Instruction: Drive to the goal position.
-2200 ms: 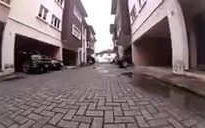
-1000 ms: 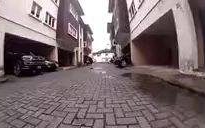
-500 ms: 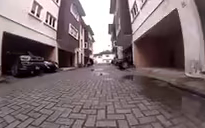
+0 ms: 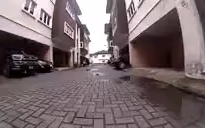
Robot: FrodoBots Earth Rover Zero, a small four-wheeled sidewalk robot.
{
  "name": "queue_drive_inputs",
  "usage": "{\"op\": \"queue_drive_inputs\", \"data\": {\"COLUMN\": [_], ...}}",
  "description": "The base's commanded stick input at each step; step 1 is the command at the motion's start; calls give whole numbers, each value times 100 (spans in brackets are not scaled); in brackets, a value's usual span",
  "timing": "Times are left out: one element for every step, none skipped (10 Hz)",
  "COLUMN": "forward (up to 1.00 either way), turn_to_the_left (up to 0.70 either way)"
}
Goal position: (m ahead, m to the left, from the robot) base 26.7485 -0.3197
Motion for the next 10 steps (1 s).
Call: {"op": "queue_drive_inputs", "data": {"forward": [50, 50, 50, 50, 50, 50, 50, 50, 50, 50], "turn_to_the_left": [0, 0, 0, 0, 0, 0, 0, 0, 0, 0]}}
